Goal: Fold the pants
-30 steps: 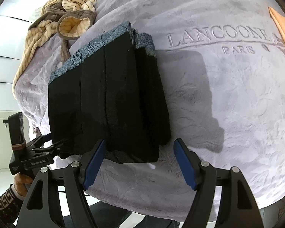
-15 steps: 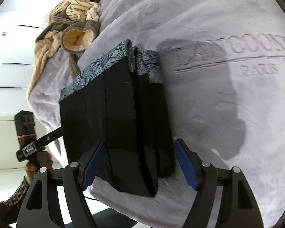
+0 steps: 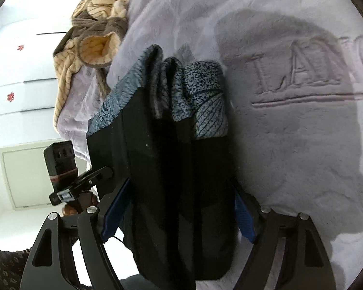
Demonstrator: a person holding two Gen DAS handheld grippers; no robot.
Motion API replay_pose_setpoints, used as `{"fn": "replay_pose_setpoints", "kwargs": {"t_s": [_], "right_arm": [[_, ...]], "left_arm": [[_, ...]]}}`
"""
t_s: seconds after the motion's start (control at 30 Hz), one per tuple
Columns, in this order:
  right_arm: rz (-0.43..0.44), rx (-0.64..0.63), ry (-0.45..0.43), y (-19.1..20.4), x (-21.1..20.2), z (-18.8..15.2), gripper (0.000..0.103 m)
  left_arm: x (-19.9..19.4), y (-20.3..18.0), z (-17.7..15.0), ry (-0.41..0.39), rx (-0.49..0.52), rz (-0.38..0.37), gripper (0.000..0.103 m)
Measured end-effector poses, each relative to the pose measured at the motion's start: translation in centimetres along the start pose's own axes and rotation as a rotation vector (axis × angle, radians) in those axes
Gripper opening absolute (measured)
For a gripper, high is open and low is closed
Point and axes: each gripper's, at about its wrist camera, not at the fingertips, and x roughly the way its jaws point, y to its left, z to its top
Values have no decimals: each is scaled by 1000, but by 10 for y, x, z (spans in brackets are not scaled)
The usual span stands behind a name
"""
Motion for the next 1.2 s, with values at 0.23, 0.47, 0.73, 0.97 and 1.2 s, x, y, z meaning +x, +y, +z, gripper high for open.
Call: {"fn": "replay_pose_setpoints", "kwargs": {"t_s": [0.23,0.47,0.73,0.97,1.2], "right_arm": [[25,20,-30,8,-8,-8,68],[130,39,-74,22,-29,-21,52],[170,15,-65,48,-46,-53,52],[148,41,-59,40,-43,-87,52],[62,99,-72,15,-29,-94,52]], "left_arm": [[-17,-13,-9,-50,27,43,86],[-48,-36,-15,-82,79,45,81],[-84,-51,-38,-81,84,32,81],[-79,-55,-58,-45,69,47,81],[-58,-37,-52,-63,77,184,81]]}}
